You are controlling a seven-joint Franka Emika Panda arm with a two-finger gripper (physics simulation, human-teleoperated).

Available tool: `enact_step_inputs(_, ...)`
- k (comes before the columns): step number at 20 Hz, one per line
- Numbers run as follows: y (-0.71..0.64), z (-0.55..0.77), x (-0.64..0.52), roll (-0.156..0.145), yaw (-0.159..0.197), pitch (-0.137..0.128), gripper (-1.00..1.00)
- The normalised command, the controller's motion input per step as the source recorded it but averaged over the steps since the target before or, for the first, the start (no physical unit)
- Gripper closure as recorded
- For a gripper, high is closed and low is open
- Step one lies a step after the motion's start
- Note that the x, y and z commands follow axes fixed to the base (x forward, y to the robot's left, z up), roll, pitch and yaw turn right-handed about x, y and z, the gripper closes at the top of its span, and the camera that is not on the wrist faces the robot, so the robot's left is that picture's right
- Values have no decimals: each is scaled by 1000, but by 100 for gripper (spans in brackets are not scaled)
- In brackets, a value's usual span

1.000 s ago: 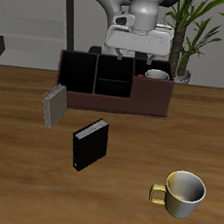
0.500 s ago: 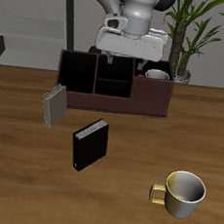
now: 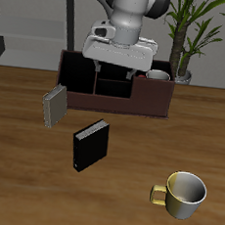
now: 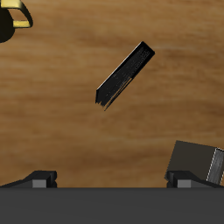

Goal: Place the red mug into the back desk caddy's right compartment and place the yellow book into the back desk caddy's back compartment

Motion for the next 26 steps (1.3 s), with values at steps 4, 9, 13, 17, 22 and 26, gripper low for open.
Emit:
enact_step_inputs(4, -354, -121, -55, -8, -18, 10, -100)
enact_step_inputs(9, -280, -104, -284, -12, 18, -13, -100)
enact_step_inputs(13, -500, -147, -266, -23, 8, 2, -100)
enact_step_inputs(17, -446, -36, -85, -39, 11, -10, -100)
enact_step_inputs(22, -397, -118, -65, 32, 74, 5, -100)
enact_step_inputs(26, -358, -130, -112, 7, 6, 6, -100)
